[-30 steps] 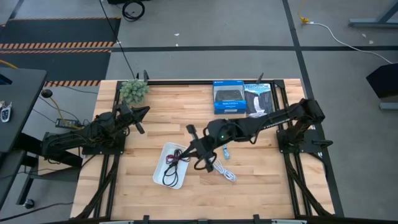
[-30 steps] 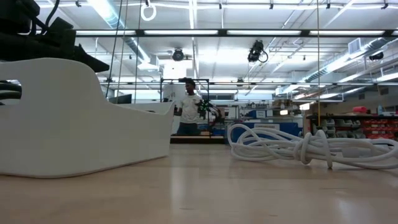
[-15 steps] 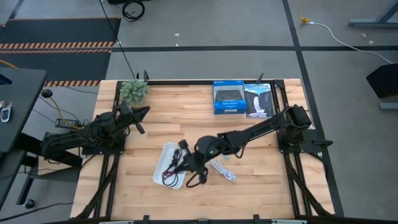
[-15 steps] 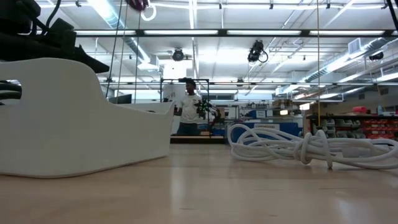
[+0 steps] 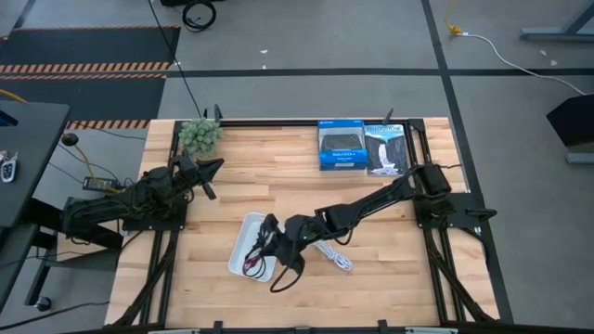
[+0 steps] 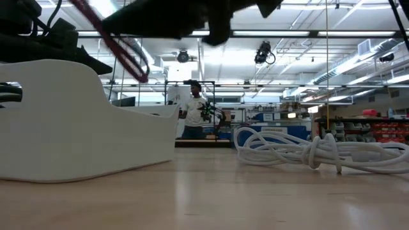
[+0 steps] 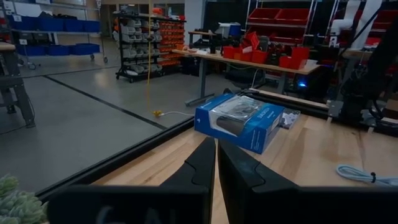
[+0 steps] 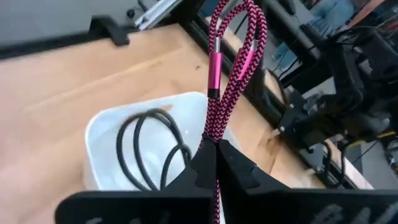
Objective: Pick and place USB-C Cables
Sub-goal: Put the pink charger cable into the white bin, then put the white HDMI cable into the white bin
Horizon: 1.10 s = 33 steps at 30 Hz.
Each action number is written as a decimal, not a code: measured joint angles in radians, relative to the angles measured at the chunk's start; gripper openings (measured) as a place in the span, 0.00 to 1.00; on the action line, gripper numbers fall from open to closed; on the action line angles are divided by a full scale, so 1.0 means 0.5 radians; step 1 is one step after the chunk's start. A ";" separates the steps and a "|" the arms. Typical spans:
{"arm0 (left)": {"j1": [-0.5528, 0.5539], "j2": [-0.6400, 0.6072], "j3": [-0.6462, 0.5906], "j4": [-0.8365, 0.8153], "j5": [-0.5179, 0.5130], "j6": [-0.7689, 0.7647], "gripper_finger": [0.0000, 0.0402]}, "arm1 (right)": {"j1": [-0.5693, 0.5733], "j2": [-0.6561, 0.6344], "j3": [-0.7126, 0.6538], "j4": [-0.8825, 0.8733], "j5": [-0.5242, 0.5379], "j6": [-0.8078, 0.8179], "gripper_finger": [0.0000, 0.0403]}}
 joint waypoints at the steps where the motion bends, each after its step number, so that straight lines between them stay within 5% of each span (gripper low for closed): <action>1: 0.000 0.000 0.000 0.000 0.000 0.000 0.06 | -0.006 0.016 0.000 0.009 0.000 -0.043 0.03; 10: 0.000 0.013 -0.003 0.001 0.002 0.000 0.06 | -0.033 0.141 -0.001 -0.058 -0.012 -0.525 0.04; 33: -0.001 0.013 -0.004 0.001 0.001 0.000 0.06 | -0.014 0.070 -0.001 -0.180 0.277 -0.454 0.29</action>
